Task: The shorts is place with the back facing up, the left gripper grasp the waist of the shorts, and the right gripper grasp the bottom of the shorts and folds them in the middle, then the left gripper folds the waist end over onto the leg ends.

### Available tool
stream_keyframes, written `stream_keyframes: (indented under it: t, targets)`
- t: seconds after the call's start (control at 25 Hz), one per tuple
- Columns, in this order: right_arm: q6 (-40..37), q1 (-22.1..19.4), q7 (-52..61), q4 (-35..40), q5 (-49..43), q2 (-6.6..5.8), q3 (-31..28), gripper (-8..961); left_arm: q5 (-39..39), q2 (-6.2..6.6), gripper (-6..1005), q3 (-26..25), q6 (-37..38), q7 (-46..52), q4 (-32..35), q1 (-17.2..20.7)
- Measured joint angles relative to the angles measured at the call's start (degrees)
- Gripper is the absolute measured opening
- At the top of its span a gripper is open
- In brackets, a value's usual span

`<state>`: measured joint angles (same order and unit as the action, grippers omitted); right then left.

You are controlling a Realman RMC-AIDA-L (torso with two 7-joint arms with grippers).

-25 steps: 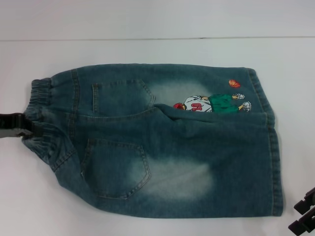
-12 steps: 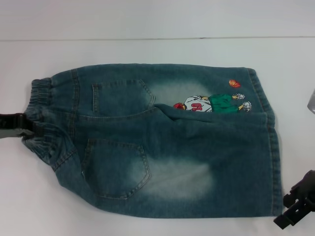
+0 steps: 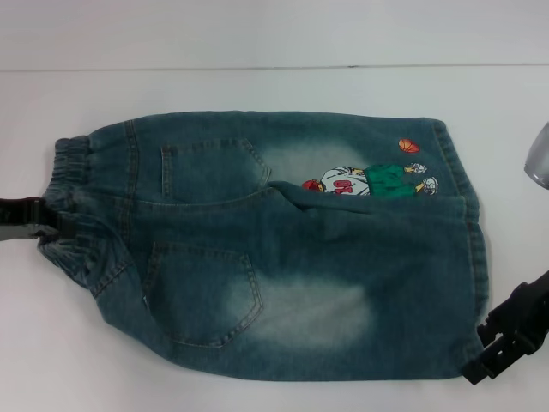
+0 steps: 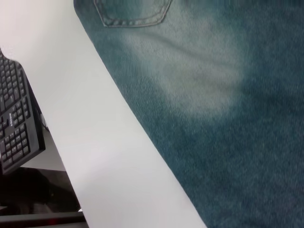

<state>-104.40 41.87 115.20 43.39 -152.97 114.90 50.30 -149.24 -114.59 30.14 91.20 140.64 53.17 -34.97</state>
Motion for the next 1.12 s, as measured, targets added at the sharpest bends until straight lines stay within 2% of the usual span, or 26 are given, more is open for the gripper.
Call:
stream_keyframes:
  t: [0.28, 0.36, 0.6, 0.76, 1.12]
  targets:
    - [0.48, 1.11, -1.52, 0.11, 0.05, 0.89, 0.54, 765, 0.0, 0.03, 33, 0.0, -0.26, -0.11, 0.0, 0.0]
    - [0.59, 1.4, -1.52, 0.11, 0.05, 0.96, 0.54, 540, 0.0, 0.04, 33, 0.01, -0.27, -0.14, 0.0, 0.0]
    - [1.26, 1.83, -1.17, -0.22, -0.4, 1.02, 0.64, 328, 0.0, 0.07, 33, 0.0, -0.26, -0.13, 0.0, 0.1]
    - [2.03, 1.69, -1.45, -0.36, -0.45, 1.45, 0.68, 244, 0.0, -0.03, 32, 0.0, -0.26, -0.13, 0.0, 0.2]
    - [2.32, 1.19, -2.62, -0.42, -0.13, 1.46, -0.91, 61, 0.0, -0.1, 32, -0.11, -0.24, 0.05, 0.0, 0.26]
